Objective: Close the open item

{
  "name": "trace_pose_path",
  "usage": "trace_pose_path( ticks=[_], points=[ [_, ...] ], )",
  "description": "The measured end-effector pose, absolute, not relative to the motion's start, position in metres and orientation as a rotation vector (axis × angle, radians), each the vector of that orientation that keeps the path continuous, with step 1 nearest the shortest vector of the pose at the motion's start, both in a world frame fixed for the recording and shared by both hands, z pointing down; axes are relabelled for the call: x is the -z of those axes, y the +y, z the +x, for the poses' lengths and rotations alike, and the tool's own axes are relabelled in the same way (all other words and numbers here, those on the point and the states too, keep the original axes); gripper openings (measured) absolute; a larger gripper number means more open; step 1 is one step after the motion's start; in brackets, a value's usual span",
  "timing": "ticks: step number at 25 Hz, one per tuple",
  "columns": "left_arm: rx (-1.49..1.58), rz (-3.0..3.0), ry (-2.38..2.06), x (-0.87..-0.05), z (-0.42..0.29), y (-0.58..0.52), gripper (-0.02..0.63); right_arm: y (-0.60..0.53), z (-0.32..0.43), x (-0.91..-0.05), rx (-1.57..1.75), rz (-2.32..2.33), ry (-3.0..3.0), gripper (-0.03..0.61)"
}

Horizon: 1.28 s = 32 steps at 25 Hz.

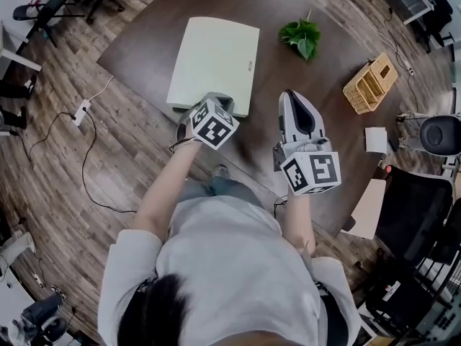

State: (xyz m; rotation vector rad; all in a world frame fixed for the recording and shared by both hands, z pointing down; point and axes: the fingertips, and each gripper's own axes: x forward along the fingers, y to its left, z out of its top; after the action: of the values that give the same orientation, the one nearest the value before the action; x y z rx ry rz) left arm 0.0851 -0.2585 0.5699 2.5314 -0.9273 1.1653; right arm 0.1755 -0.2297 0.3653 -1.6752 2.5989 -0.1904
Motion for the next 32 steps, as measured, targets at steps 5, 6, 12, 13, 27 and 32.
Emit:
trace_pose_path(
  ticks=[5, 6, 12, 13, 27, 32],
  points=[
    [-1.107, 2.612, -1.021, -0.557, 0.079, -0.258, 0.008, -0.224, 0.17, -0.361, 0.176, -1.685, 2.595, 0.014],
    [-1.081, 2.626, -1.037, -0.551, 0.077, -0.259, 0.008, -0.223, 0.168, -0.36, 0.173, -1.688, 2.592, 0.014],
    [-0.801, 2.677, -1.117, -0.5, 0.058, -0.25, 0.008, -0.214, 0.155, -0.355, 0.165, -1.705, 2.587, 0.014],
    [-0.756, 2.678, -1.131, -0.491, 0.054, -0.248, 0.008, -0.213, 0.153, -0.354, 0.163, -1.709, 2.585, 0.014],
    [-0.285, 2.702, -1.29, -0.386, -0.024, -0.213, 0.008, -0.185, 0.118, -0.34, 0.126, -1.755, 2.568, 0.014],
    [-0.209, 2.71, -1.365, -0.36, -0.054, -0.199, 0.008, -0.172, 0.105, -0.335, 0.111, -1.759, 2.563, 0.014]
  ],
)
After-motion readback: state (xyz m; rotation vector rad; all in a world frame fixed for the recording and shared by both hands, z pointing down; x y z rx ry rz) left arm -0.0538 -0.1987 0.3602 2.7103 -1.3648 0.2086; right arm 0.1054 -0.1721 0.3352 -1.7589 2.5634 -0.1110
